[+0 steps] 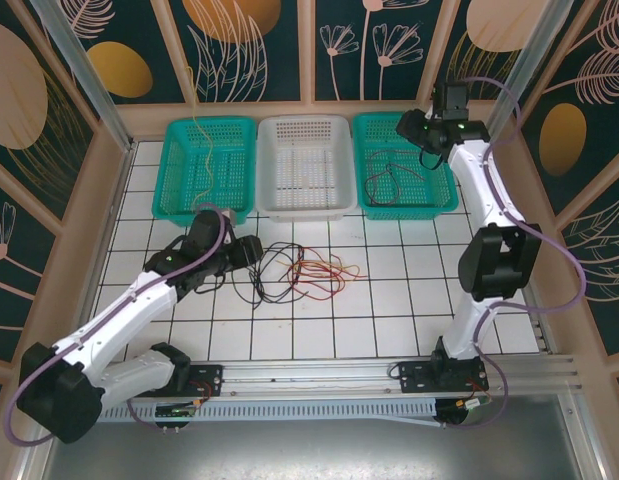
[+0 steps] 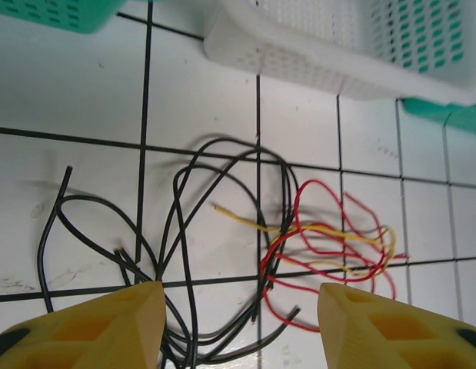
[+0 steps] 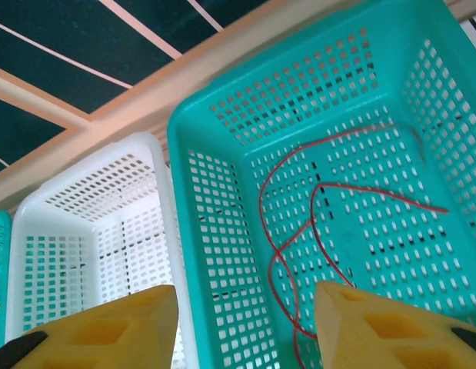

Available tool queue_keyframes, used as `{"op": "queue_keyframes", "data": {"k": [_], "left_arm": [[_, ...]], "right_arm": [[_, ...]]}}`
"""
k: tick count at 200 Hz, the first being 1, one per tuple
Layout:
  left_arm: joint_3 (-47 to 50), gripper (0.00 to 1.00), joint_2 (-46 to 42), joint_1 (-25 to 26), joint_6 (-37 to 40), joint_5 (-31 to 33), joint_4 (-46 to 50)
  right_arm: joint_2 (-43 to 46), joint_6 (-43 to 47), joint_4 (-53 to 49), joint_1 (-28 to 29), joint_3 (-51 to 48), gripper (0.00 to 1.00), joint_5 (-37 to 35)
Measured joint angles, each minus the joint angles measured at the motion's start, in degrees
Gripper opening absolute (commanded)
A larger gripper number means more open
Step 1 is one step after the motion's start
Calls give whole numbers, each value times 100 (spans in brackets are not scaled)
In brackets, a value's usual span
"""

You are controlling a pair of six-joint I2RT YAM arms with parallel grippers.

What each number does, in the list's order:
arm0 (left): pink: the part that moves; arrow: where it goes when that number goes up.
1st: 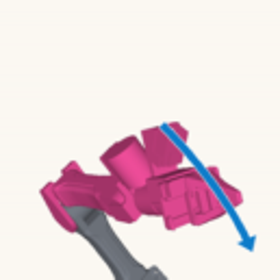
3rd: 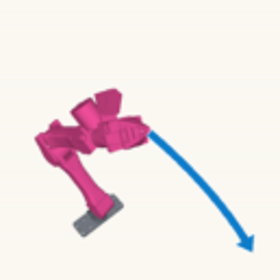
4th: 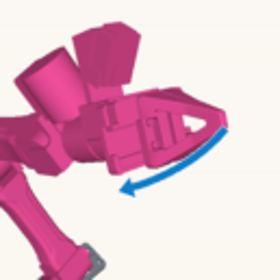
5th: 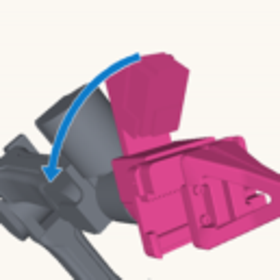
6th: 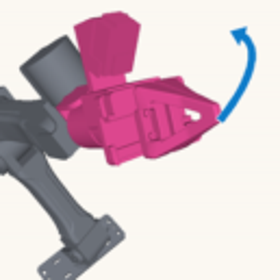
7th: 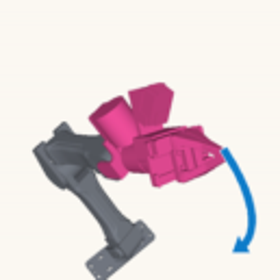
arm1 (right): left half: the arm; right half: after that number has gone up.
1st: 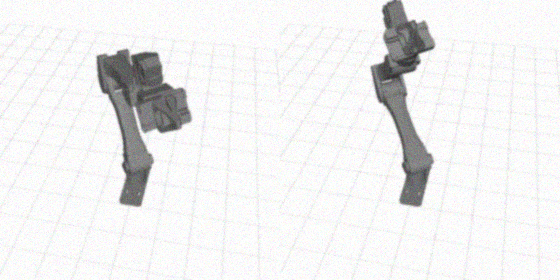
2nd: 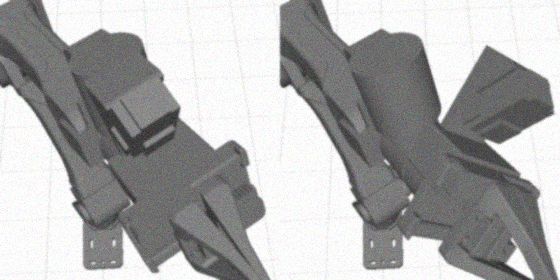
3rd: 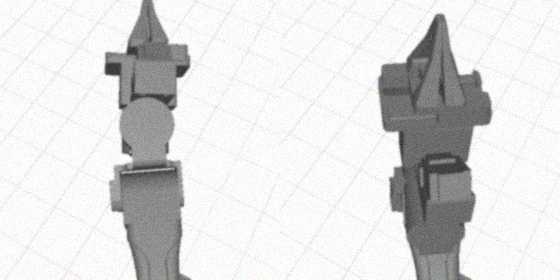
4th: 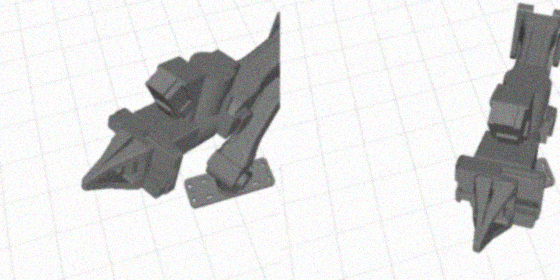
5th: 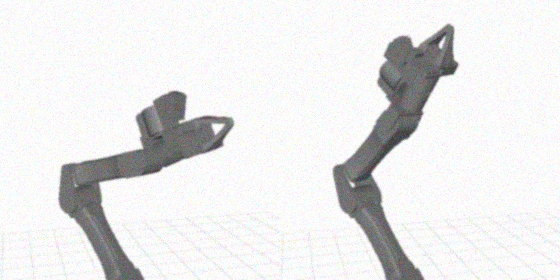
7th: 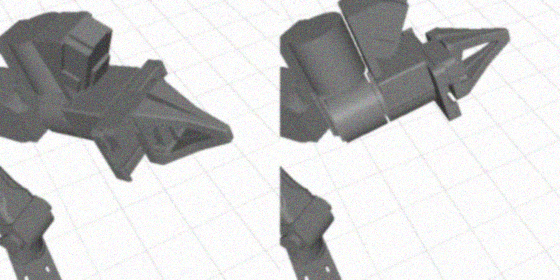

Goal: Untangle the cables

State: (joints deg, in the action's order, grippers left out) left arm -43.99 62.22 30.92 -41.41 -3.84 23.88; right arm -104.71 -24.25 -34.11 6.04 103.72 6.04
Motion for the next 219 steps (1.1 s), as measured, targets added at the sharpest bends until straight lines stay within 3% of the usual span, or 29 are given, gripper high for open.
{"op": "queue_keyframes", "data": {"k": [43, 57, 91, 133, 179, 219], "left_arm": [[0, 39, 391, 238, 376, 133, 133], [0, 32, 516, 286, 450, 136, 146], [0, 32, 841, 380, 599, 140, 168], [-15, 31, 1412, 393, 765, 247, 116], [-48, 11, 1910, 393, 914, 496, 57], [-199, 7, 1655, 393, 951, 568, 190]], "right_arm": [[1176, -146, 249, 184, -1209, 51, -68], [1707, -188, 393, 439, -1698, 51, -87], [2557, -343, 741, 1311, -2570, 51, -177], [2752, -636, 957, 1958, -3311, 50, -319], [2752, -793, 1040, 2190, -3477, 48, -365], [2752, -831, 1161, 2232, -3477, 47, -365]]}}
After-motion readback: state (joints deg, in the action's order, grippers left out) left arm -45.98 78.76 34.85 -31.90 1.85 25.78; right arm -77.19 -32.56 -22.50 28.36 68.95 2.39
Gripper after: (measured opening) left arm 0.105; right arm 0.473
